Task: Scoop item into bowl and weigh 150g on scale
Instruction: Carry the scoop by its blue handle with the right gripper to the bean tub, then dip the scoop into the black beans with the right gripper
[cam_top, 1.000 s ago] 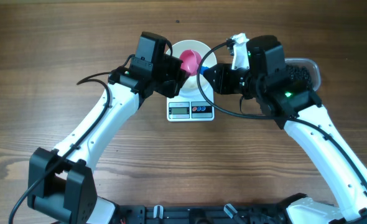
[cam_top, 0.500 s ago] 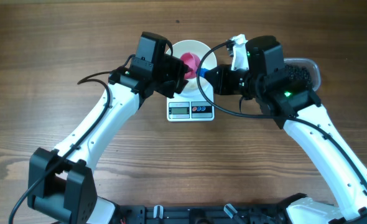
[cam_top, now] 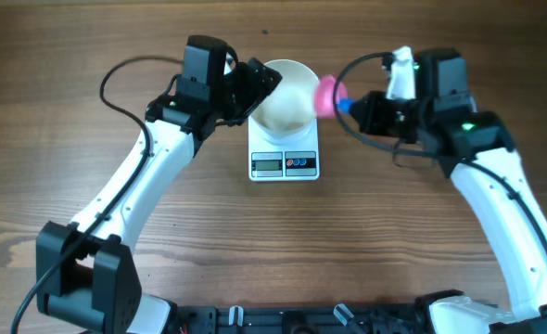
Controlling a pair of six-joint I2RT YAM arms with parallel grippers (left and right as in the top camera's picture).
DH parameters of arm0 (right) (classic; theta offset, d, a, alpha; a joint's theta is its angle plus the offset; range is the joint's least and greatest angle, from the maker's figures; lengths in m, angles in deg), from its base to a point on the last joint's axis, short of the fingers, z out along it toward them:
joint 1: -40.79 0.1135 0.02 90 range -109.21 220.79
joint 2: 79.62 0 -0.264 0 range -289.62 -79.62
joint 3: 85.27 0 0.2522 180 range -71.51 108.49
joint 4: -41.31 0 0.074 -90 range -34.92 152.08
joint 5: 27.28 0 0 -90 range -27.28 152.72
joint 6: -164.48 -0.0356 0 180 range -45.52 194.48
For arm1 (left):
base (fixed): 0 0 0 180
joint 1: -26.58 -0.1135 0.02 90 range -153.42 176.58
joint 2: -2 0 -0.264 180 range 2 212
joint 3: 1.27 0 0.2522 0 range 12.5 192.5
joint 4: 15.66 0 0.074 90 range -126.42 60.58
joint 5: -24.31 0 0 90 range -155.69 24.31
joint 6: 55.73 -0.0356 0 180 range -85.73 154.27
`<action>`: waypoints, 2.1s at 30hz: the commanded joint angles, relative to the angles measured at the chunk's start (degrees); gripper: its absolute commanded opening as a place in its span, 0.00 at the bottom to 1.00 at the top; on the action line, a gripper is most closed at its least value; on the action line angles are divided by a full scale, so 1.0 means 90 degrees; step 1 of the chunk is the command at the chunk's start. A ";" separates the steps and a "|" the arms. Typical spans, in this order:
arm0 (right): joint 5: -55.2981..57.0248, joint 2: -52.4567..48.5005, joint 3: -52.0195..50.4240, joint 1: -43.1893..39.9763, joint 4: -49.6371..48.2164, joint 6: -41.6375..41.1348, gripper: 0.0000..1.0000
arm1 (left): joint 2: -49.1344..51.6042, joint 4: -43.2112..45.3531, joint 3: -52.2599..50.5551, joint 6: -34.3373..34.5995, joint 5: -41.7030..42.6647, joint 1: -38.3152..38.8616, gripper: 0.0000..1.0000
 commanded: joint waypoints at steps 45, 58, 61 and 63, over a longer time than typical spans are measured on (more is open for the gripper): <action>0.2229 -0.2147 0.1064 -0.2314 0.1260 0.3313 0.04 | -0.0920 -0.1460 0.0041 -0.3266 -0.0787 -0.0034 0.93; 0.0891 -0.2341 0.1093 -0.2324 0.1744 0.3648 0.04 | -0.0775 -0.1457 0.0041 -0.3264 -0.0784 -0.0034 0.93; 0.0777 -0.2295 0.1307 -0.2339 0.1943 0.3626 0.04 | -0.0775 -0.1457 0.0041 -0.3264 -0.0784 -0.0034 0.93; 0.0760 -0.2229 0.1469 -0.2344 0.2040 0.3538 0.04 | -0.0775 -0.1457 0.0041 -0.3264 -0.0784 -0.0036 0.93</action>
